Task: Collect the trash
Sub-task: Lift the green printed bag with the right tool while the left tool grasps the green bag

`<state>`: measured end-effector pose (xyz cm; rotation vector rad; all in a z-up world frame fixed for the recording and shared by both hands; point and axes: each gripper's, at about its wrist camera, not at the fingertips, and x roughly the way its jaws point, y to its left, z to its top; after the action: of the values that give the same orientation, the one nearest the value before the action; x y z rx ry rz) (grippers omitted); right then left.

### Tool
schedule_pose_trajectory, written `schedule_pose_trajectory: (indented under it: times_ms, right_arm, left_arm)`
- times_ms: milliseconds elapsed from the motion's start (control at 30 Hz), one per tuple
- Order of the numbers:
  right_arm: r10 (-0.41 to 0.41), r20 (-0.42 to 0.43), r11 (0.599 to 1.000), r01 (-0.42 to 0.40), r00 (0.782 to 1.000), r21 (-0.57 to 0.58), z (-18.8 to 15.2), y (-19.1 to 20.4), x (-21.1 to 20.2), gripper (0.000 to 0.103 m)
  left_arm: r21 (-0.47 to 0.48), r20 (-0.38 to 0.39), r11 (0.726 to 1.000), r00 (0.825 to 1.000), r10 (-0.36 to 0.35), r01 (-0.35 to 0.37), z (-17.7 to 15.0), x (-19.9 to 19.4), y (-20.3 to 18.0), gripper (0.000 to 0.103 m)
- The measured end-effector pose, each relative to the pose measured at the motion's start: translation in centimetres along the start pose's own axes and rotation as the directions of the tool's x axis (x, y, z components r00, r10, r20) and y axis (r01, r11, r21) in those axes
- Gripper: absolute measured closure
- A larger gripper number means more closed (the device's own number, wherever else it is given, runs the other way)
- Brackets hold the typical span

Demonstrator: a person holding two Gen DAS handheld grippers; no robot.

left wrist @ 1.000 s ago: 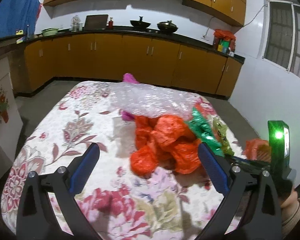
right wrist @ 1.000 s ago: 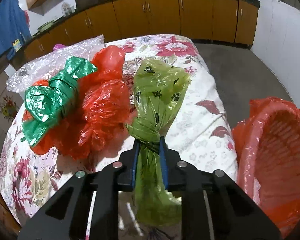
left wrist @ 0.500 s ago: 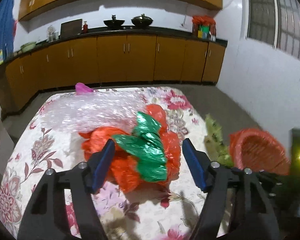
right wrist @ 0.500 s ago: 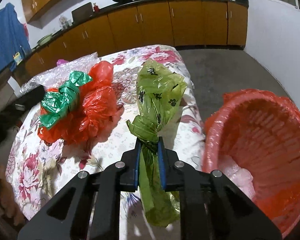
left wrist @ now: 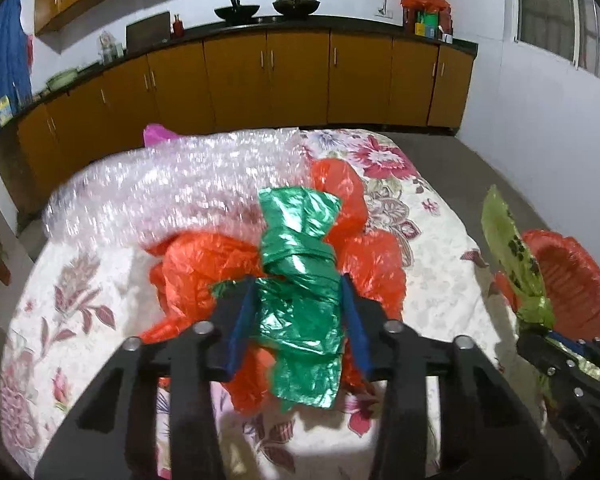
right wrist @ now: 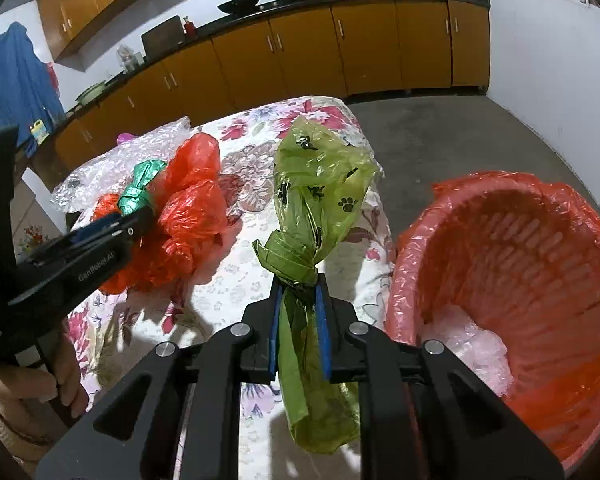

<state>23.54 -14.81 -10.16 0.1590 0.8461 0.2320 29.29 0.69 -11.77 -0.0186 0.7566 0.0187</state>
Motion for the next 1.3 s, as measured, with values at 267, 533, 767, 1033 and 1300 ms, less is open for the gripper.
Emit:
schedule_pose_trajectory:
  times_ms: [267,533,767,1033,1300]
  right_arm:
    - [0.019,0.013,1.000,-0.019,1.000,-0.004,0.0,0.7,-0.6,0.087]
    - [0.028,0.034,1.000,-0.028,0.999,-0.005,0.0,1.0,-1.6,0.087]
    - [0.017,0.060,1.000,-0.016,0.998,-0.016,-0.1,1.1,-3.3,0.087]
    - [-0.002,0.092,1.000,0.003,0.996,-0.008,-0.4,0.3,-5.3,0.087]
    - [-0.054,0.122,0.998,0.053,0.991,0.015,-1.1,-1.7,-7.6,0.087]
  left_arm:
    - [-0.042,0.044,0.991,0.991,-0.126,0.127,-1.0,-1.5,1.6,0.084]
    - [-0.043,0.086,0.986,0.984,-0.158,0.162,-1.3,-3.8,2.5,0.085]
    - [-0.037,0.109,0.982,0.977,-0.182,0.187,-1.4,-5.6,2.0,0.085]
    - [-0.016,0.135,0.973,0.964,-0.227,0.232,-1.5,-7.8,0.8,0.085]
    - [0.016,0.150,0.958,0.947,-0.284,0.285,-1.5,-9.7,-1.4,0.085]
